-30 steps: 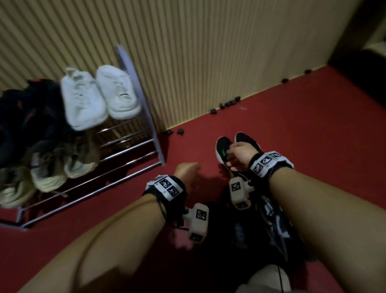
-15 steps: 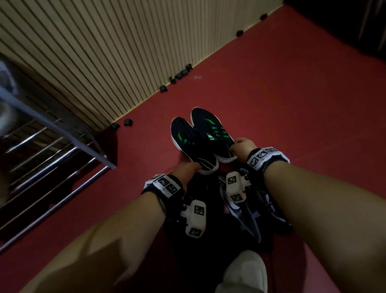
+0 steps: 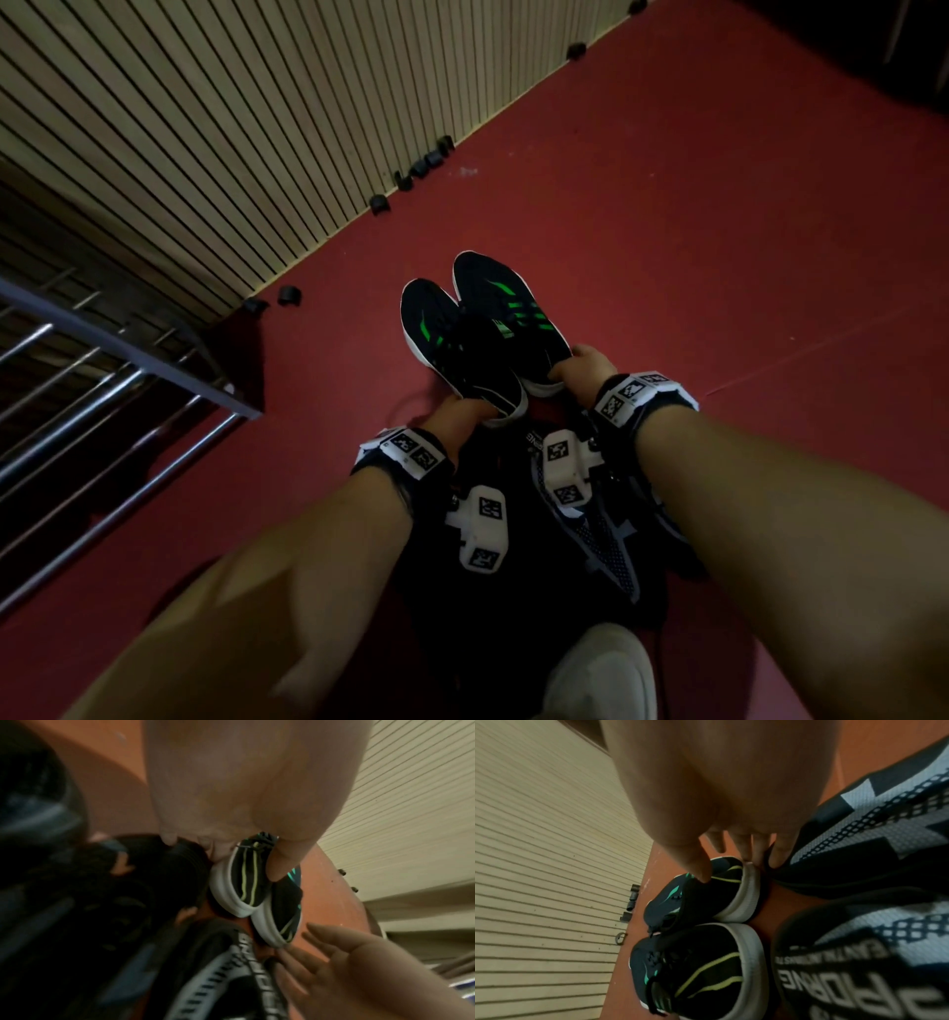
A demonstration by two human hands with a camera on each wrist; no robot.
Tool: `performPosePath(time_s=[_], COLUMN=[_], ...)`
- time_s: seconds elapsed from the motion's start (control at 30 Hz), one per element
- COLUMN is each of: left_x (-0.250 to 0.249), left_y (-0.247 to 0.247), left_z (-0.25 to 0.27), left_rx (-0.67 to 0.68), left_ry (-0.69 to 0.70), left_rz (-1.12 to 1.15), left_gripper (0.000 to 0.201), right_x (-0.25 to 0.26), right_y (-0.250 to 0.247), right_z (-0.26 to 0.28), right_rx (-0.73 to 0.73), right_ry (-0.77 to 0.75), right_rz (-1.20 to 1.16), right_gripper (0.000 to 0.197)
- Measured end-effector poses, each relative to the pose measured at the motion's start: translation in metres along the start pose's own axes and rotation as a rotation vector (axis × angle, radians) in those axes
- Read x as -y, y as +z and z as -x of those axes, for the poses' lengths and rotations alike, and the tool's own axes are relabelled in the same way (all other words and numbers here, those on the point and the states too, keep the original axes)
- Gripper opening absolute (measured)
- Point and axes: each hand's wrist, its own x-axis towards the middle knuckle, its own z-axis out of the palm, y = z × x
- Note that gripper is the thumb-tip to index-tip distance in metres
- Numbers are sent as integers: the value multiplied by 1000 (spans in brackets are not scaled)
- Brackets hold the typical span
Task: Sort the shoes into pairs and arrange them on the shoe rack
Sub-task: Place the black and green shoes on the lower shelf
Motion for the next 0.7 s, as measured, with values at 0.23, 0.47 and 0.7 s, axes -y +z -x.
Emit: performPosePath(time_s=[0.23, 0.47, 0.7], left_x=[-4, -4, -23], left_y=[-6, -29, -53], left_z=[-8, -27, -12], left_rx=[-81, -240, -328], left_ry=[18, 131, 244], left_rz=[64, 126, -88], left_gripper=[10, 16, 19], right_x=[5, 13, 26], right_y=[0, 12, 28], right_z=[-5, 2, 19], right_rx=[-23, 5, 10], right_ry=[-7, 34, -11], right_rz=[-70, -185, -189], right_gripper=[20, 32, 17])
